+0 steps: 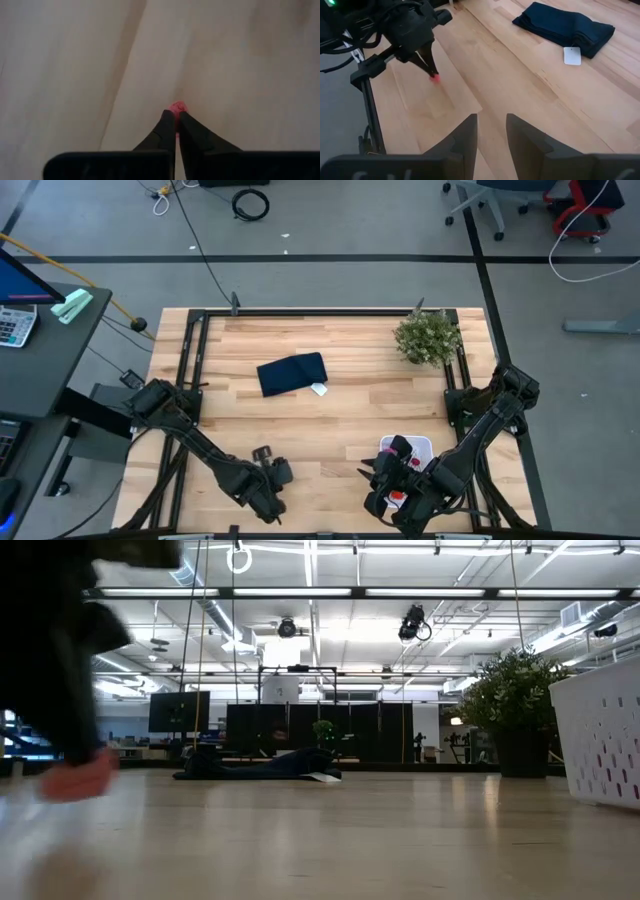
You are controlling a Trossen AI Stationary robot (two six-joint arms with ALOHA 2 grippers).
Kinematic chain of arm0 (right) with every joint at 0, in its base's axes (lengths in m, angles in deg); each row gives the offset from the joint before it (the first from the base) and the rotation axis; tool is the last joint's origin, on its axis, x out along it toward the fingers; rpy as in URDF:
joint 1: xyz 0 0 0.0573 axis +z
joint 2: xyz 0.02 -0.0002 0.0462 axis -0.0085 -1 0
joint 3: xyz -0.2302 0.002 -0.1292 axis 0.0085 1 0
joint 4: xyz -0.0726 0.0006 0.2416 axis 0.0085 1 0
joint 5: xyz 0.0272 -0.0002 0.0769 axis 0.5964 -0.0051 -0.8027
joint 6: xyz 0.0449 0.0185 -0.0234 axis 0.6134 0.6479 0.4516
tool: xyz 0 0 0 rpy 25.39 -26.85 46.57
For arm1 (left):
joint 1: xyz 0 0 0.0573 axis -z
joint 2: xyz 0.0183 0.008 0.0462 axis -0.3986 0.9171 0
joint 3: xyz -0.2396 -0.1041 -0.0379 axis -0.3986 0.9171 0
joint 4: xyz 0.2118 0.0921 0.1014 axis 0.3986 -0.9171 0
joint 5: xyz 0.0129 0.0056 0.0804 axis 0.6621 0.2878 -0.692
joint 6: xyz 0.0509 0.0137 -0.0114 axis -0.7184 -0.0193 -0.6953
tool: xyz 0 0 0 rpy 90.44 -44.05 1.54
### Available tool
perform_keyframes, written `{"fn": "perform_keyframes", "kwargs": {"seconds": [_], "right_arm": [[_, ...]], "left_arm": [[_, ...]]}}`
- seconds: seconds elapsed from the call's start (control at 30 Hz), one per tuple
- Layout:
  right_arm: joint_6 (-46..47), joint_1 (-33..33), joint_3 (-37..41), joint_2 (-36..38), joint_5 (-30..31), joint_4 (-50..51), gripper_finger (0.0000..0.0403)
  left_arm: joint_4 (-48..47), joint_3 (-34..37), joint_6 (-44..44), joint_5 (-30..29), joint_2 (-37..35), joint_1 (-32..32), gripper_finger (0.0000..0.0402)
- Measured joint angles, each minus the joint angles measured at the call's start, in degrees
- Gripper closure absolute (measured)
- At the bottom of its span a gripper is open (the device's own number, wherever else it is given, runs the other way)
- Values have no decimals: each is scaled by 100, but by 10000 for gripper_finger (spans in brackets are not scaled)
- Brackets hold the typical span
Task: Pick and placing Produce into tupperware
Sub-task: Put the peach into the white bin
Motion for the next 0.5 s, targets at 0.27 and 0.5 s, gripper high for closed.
{"fn": "perform_keyframes", "kwargs": {"seconds": [0.27,0.5], "right_arm": [[64,86,0,131,-338,354,294],[1364,837,0,334,-1014,1093,303]], "left_arm": [[2861,0,-2015,-757,-13,-405,393],[5418,-1,-3738,-531,-16,-967,385]]}}
